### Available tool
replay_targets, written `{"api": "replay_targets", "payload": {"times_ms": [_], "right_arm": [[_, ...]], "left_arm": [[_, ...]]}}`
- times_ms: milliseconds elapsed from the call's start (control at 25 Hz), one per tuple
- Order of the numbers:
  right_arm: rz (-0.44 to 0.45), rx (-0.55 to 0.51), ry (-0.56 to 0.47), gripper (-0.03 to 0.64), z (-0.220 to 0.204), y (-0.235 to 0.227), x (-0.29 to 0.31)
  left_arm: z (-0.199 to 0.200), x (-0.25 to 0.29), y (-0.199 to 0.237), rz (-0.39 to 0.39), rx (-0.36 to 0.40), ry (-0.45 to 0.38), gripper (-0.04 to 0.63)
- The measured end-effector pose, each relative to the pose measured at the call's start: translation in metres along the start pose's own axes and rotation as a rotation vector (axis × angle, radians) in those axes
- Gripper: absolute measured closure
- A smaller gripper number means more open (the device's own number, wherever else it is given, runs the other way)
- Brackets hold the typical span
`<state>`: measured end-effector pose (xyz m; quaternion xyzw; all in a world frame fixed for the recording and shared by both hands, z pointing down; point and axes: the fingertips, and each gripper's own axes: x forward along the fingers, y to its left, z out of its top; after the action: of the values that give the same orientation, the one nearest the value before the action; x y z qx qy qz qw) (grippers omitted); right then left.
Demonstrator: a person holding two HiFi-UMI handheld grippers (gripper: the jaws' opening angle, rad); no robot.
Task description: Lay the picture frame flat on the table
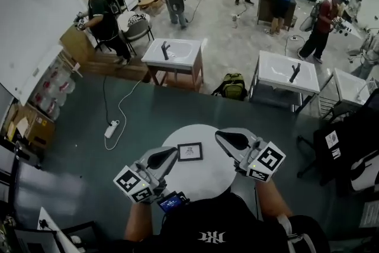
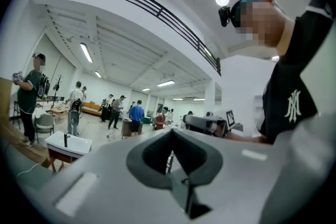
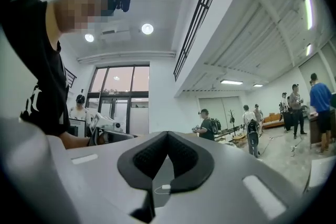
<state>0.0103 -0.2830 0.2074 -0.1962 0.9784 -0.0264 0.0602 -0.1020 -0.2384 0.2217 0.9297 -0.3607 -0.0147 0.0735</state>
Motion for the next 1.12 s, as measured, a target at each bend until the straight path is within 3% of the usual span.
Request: {"api": "replay_targets", "payload": {"times_ms": [200,360,600,880,1120], "right_arm": [[0.040,0.071,-0.117,0.620,0.004,0.079,-0.033],[-0.018,0.050,-0.100,0.620,-0.009,0.133,-0.052],[-0.047,0.120,-0.064,0.620,-0.036,0.195,-0.065],[-0.007,0.144,-0.026,0.620,-0.038,0.236,-0.075],[0.069,0.075,-0.056,0.618,-0.006,0.266,-0.108]], "left_arm": [[0.004,-0.054,-0.033,-0.097,-0.025,-0.049,0.594],[-0.015,-0.096,-0.057,-0.159,-0.065,-0.044,0.594],[-0.053,-0.130,-0.085,-0.212,-0.139,-0.009,0.594],[-0.059,-0.157,-0.108,-0.205,-0.168,-0.006,0.594],[-0.033,-0.169,-0.156,-0.154,-0.104,-0.053,0.594]]}}
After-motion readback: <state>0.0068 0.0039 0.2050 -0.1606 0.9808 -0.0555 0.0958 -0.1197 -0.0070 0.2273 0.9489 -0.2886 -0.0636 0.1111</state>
